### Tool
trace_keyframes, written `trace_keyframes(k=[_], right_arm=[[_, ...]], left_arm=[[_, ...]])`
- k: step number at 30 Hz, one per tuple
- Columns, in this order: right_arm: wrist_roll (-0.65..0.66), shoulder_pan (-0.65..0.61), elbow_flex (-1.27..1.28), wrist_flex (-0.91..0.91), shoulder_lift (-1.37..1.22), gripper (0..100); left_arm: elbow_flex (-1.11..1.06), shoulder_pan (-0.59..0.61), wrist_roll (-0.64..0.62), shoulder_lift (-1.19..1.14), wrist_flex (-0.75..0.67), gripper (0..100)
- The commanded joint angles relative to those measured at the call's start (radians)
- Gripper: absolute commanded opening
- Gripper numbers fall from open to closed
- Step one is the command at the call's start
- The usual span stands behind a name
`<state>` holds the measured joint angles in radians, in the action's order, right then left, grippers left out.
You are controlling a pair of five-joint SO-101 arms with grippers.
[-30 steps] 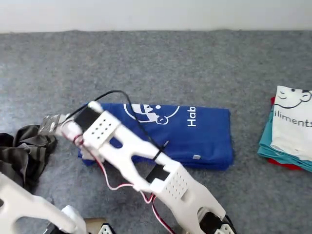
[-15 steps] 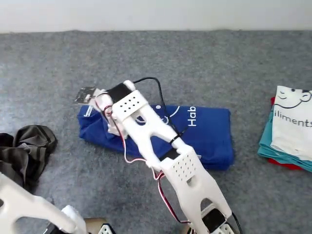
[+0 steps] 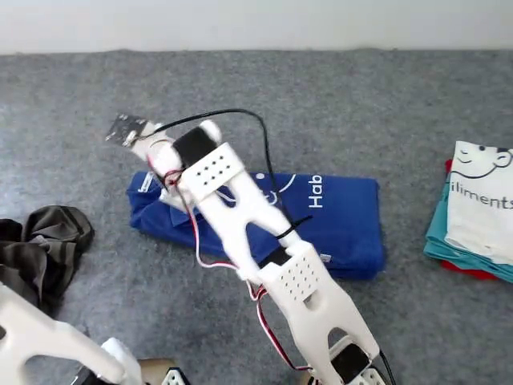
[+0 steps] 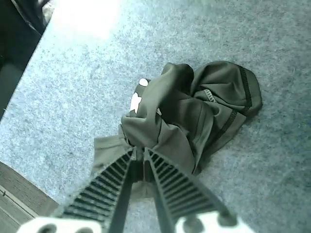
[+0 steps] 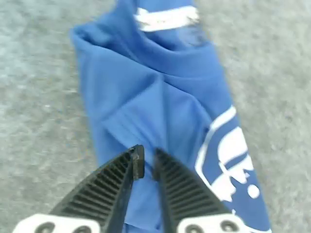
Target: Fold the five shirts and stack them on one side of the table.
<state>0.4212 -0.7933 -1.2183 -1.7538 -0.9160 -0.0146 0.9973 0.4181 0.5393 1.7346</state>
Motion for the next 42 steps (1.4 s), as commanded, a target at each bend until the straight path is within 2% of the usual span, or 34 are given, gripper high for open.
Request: trace_keyframes(k=[1,6,10,14,19,28,30,37,42], right_arm=[[-0.008,-0.039,-0.043,-0.041,-0.007,1.3],[-0.002,-0.033,-0.049,-0.036,-0.116,0.9],[0.035,0.088,-0.064,0.03,-0.185,0.9],[0.005,0.165,-0.15,0.047,-0.18,0.9],[-0.002,0.14,-0.305,-0.044,-0.162,0.9],[0.003,0.004,-0.31,-0.041,-0.208,0.9],[0.008,0.027,-0.311,-0.036,-0.243,0.9],[0.035,0.222,-0.318,0.093,-0.289,0.9],[0.034,0.206,-0.321,0.054,-0.272,0.9]], left_arm=[[-0.001,-0.003,0.006,0.021,0.015,2],[0.001,-0.003,0.006,0.021,0.012,2],[0.001,-0.003,0.006,0.021,0.012,2],[0.001,-0.003,0.006,0.021,0.012,2],[0.001,-0.003,0.006,0.021,0.011,2],[0.001,-0.005,0.006,0.021,0.011,2],[0.001,-0.003,0.006,0.021,0.011,2],[0.001,-0.003,0.006,0.021,0.015,2],[0.001,-0.005,0.006,0.021,0.009,2]])
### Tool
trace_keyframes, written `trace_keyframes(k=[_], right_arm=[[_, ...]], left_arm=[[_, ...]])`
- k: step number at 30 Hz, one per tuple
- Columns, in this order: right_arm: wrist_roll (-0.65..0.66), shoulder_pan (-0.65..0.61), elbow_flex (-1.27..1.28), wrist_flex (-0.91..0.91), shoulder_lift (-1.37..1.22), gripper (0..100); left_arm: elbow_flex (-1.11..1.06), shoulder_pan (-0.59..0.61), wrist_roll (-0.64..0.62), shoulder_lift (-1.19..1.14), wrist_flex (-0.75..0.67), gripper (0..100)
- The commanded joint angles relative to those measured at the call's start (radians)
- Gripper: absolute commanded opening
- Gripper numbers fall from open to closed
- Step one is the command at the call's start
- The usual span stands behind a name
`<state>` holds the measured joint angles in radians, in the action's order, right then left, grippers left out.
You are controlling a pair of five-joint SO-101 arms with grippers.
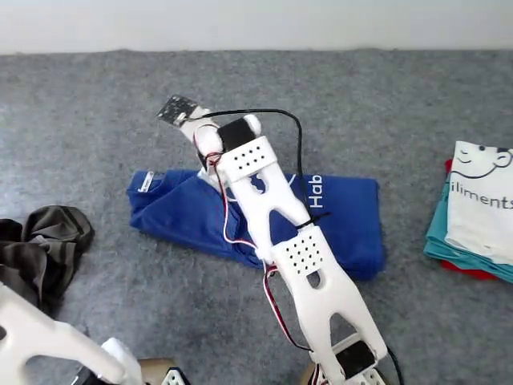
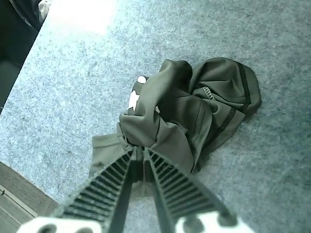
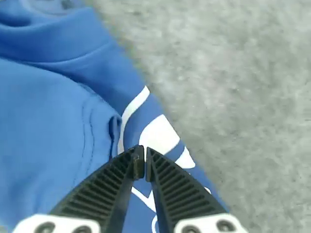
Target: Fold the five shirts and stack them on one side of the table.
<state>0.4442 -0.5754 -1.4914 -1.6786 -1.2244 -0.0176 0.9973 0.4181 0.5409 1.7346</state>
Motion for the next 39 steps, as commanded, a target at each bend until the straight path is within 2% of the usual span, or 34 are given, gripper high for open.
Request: trace_keyframes(k=[1,5,9,16,21,26,33,39], right_arm=[[0.011,-0.03,-0.055,-0.045,0.048,0.9],[0.009,-0.099,-0.071,-0.124,0.094,0.9],[-0.078,-0.101,0.017,-0.122,0.173,0.9],[-0.089,-0.096,0.459,-0.122,0.348,0.9],[-0.089,-0.041,0.692,-0.117,0.407,0.9],[-0.084,-0.03,0.704,-0.114,0.407,0.9],[-0.101,-0.041,0.64,-0.122,0.558,0.9],[-0.15,-0.035,0.878,-0.122,0.791,0.9]], left_arm=[[0.004,-0.005,0.006,0.018,0.009,2],[0.004,-0.005,0.006,0.018,0.009,2],[0.004,-0.003,0.006,0.02,0.009,2],[0.004,-0.003,0.006,0.02,0.009,2],[0.004,-0.003,0.006,0.02,0.011,2],[0.004,-0.003,0.006,0.02,0.011,2],[0.005,-0.003,0.006,0.02,0.011,2],[0.002,-0.003,0.006,0.054,0.017,2]])
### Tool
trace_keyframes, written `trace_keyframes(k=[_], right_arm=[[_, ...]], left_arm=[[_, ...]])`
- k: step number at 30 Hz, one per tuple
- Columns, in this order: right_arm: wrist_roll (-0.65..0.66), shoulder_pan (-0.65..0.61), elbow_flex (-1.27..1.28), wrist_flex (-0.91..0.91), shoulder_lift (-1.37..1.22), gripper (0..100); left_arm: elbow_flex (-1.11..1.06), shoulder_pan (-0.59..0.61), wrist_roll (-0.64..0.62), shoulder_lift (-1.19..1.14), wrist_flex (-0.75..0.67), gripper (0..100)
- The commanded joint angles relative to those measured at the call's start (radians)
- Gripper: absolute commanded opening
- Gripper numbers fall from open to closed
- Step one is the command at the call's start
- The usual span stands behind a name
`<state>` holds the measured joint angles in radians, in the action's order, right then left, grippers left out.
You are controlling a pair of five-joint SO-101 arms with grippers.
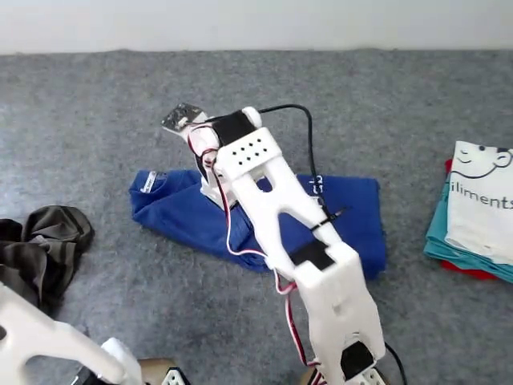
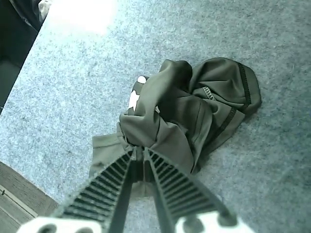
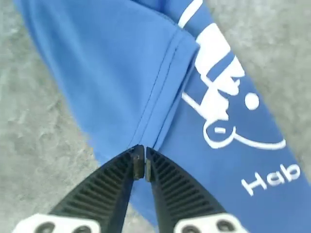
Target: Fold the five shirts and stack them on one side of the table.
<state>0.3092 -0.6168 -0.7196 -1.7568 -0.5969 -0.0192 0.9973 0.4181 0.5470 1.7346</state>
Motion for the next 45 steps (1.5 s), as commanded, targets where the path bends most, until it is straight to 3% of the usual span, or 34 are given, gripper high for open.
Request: trace_keyframes(k=[1,5,13,19,24,29,36,45], right_arm=[[-0.014,0.016,0.172,-0.044,0.211,0.9],[-0.018,0.093,0.393,-0.042,0.406,0.9],[-0.02,0.403,0.552,-0.038,0.613,1.3],[-0.084,0.555,0.554,-0.036,0.561,18.5],[-0.341,0.576,0.554,-0.036,0.44,24.7],[-0.443,0.588,0.554,0.042,0.321,28.0],[-0.462,0.622,0.56,0.189,0.3,28.5],[-0.459,0.627,0.827,0.409,0.303,28.5]], left_arm=[[0.002,-0.003,0.006,0.069,0.017,2],[-0.008,-0.005,0.006,0.153,0.015,2],[-0.211,-0.003,0.006,0.281,0.017,2],[-0.357,-0.005,0.005,0.382,0.011,2],[-0.421,-0.003,0.005,0.414,0.011,2],[-0.437,-0.003,0.005,0.411,0.011,2],[-0.486,0.003,0.005,0.417,0.012,2],[-0.492,0.003,0.005,0.413,0.011,2]])
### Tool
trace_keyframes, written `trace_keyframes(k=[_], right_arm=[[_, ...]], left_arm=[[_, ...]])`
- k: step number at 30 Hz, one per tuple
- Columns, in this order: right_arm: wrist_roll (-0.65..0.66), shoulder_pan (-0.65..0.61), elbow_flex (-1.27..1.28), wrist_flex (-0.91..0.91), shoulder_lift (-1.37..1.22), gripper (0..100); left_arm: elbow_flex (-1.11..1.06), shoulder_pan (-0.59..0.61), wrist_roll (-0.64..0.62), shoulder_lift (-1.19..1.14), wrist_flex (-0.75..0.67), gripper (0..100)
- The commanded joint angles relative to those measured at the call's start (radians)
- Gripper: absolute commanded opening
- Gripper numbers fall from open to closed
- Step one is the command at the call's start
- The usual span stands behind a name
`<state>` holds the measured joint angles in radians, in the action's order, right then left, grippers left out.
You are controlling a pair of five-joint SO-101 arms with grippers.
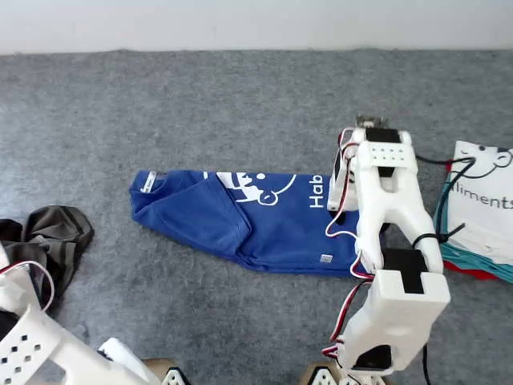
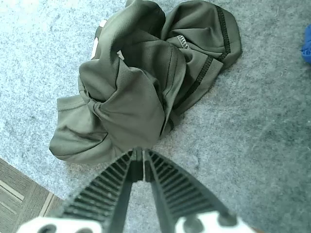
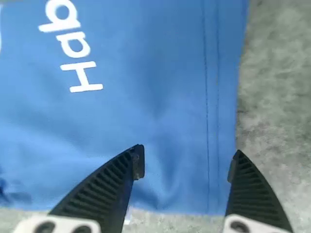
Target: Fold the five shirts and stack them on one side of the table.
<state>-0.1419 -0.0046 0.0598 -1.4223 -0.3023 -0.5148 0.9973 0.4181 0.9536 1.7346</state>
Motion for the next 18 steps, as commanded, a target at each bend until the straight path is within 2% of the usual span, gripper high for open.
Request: trace_keyframes(k=[1,11,13,17,18], right_arm=[[-0.003,0.013,0.069,0.099,0.007,28.5],[0.023,-0.01,0.203,0.283,0.005,27.1],[0.069,-0.01,0.213,0.285,0.005,21.1],[0.189,-0.01,0.21,0.251,0.015,0.6],[0.21,-0.008,0.21,0.234,0.016,0.9]], left_arm=[[0.004,0.003,0.005,0.005,0.011,2],[0.004,0.002,0.005,0.009,0.011,2],[0.004,0.002,0.005,0.009,0.011,2],[0.004,0.002,0.005,0.009,0.011,2],[0.004,0.002,0.005,0.011,0.011,2]])
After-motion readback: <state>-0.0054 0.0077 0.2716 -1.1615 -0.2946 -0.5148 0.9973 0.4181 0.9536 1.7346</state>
